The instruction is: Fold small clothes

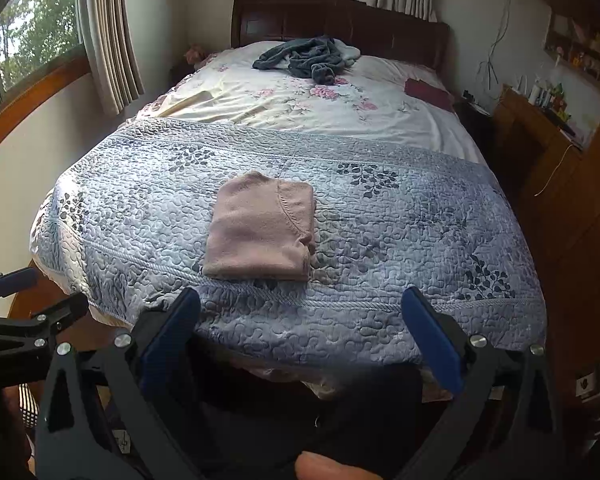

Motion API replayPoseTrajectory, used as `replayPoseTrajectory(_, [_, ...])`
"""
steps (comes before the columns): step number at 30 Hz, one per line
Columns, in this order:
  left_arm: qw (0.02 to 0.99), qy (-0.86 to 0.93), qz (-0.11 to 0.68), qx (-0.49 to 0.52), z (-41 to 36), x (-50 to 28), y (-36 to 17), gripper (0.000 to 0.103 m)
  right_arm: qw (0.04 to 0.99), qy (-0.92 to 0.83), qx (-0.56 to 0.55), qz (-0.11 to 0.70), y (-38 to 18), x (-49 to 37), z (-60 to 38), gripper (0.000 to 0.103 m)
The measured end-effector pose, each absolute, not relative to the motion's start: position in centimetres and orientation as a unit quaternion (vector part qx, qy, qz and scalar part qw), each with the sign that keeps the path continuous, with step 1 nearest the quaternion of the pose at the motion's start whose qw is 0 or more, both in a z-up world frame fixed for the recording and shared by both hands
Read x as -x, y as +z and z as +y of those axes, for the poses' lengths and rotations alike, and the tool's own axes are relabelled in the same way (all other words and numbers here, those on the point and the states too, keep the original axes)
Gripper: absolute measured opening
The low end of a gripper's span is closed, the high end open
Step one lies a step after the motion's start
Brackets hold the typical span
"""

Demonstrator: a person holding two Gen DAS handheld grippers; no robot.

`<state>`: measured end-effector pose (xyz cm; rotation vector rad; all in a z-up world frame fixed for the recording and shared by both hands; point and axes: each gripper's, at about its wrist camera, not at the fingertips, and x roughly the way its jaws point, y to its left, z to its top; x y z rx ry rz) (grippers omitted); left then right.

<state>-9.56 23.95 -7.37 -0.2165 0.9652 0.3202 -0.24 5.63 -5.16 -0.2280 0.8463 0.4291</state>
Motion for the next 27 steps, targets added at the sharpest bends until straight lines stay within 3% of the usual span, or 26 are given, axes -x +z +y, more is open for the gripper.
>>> replayPoseTrajectory(27, [0.869, 0.154, 0.457, 0.112, 24.58, 9.28, -7.31, 0.099, 0.887, 0.21, 0.105, 0.396, -5.38, 0.26, 6.07, 0.1])
